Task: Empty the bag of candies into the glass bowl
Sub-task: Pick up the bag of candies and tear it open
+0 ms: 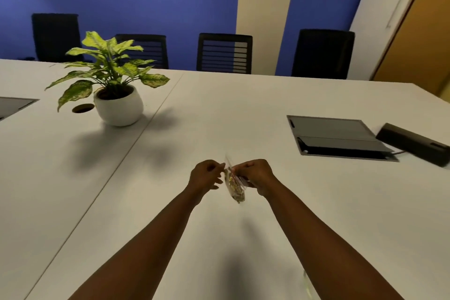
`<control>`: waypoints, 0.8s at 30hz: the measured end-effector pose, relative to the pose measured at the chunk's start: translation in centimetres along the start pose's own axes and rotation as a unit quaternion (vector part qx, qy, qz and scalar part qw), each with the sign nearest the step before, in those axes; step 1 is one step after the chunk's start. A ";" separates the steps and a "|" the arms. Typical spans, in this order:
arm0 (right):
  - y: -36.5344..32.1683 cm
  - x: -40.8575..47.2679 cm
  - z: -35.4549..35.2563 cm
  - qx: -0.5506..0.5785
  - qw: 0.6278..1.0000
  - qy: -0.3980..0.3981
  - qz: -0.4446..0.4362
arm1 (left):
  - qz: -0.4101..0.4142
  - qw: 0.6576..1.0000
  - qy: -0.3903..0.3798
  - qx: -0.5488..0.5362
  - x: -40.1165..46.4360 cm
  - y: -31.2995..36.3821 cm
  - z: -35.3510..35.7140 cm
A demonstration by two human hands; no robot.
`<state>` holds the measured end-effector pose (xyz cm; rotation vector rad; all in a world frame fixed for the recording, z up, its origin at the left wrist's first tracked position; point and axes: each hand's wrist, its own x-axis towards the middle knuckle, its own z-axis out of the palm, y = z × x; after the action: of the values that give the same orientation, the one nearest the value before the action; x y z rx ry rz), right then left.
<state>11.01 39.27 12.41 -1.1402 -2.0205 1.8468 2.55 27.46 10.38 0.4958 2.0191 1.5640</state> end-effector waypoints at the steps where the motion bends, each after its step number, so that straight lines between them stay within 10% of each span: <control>1: 0.2 0.0 -0.5 0.006 1.000 0.007 -0.001 | -0.018 0.999 -0.038 0.005 -0.2 0.5 0.9; 15: 2.0 -1.2 -4.4 0.087 0.996 -0.012 0.023 | -0.021 0.993 -0.112 0.018 -0.2 1.5 6.0; 24: 2.1 -1.6 -3.8 -0.187 0.963 0.157 -0.117 | 0.045 0.981 -0.040 0.186 0.0 1.7 7.6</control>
<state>15.25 41.06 11.92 -1.1326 -2.2467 1.1215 7.14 33.71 10.57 0.7879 2.2615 1.1914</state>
